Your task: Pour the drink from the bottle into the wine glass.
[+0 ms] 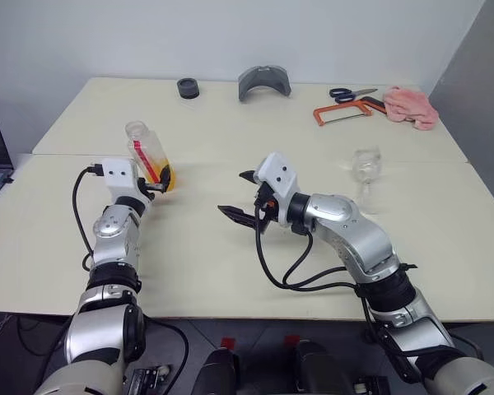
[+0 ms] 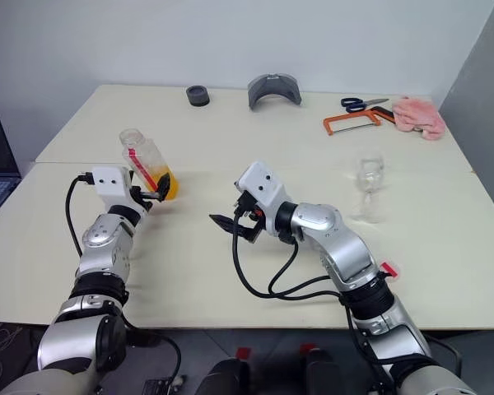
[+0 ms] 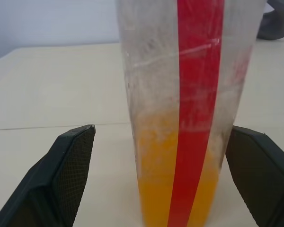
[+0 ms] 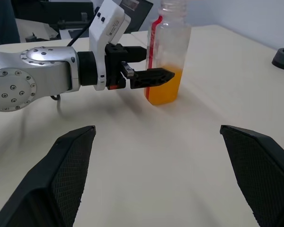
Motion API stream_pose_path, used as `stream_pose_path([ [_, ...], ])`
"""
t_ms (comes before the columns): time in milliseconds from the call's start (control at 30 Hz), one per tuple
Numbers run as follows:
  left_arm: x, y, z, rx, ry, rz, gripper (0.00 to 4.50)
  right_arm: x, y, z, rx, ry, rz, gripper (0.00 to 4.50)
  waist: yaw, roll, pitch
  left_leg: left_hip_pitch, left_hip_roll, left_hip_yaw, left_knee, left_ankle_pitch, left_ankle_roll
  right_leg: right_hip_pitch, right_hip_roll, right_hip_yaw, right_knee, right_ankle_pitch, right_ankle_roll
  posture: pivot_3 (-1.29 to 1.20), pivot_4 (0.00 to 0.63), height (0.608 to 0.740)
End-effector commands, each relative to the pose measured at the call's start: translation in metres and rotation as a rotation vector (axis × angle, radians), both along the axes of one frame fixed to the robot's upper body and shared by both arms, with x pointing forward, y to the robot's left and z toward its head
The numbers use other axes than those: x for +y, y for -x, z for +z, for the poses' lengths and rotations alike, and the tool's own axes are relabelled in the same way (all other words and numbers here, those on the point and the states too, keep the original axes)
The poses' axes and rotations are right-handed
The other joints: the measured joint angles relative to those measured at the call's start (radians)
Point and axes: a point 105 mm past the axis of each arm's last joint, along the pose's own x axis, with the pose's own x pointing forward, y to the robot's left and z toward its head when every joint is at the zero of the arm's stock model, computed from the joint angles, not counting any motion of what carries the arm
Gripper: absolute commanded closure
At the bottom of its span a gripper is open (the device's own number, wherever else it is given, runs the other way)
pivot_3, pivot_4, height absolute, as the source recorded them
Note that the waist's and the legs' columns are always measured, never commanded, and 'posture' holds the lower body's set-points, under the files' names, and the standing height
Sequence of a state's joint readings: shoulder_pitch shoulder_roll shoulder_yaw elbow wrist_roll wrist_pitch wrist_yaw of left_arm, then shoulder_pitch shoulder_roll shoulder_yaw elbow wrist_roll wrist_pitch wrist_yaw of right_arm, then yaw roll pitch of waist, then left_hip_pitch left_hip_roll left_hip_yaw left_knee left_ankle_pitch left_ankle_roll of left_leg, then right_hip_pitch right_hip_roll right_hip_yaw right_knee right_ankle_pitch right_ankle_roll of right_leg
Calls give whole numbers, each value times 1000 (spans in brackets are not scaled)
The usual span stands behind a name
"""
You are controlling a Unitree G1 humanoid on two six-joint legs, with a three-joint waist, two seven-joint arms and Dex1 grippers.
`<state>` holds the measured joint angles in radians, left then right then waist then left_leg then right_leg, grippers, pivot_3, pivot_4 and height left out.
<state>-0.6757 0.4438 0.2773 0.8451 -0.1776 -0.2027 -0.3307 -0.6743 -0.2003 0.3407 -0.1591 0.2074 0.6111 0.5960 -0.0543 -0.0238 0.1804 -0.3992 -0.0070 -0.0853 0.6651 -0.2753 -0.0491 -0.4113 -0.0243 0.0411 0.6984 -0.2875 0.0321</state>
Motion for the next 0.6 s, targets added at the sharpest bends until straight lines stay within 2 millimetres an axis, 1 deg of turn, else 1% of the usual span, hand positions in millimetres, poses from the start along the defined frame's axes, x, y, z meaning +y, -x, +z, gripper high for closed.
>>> stream_pose_path([
  [33, 0, 5, 8, -36, -25, 13, 39, -1, 9, 7, -43, -5, 21, 0, 0, 0, 0, 0, 0, 0, 0, 0, 0, 0, 0, 0, 0, 0, 0, 0, 150, 740],
  [233, -1, 18, -5, -24, -20, 35, 39, -7, 14, 0, -24, 3, 6, 0, 0, 0, 0, 0, 1, 0, 0, 0, 1, 0, 0, 0, 0, 0, 0, 0, 150, 740],
  [433, 1, 36, -17, 0, -26, 54, 39, -13, 17, -5, -4, 8, -10, 0, 2, 0, 0, 0, 1, 0, 0, 0, 1, 0, 0, 0, 0, 0, 0, 0, 150, 740],
  [600, -8, 52, -24, 9, -56, 16, 39, -22, 18, -8, 8, 14, -29, 0, 5, 0, 0, 0, 2, 0, 0, -1, 1, 1, 0, 0, 0, 0, 0, 0, 150, 740],
])
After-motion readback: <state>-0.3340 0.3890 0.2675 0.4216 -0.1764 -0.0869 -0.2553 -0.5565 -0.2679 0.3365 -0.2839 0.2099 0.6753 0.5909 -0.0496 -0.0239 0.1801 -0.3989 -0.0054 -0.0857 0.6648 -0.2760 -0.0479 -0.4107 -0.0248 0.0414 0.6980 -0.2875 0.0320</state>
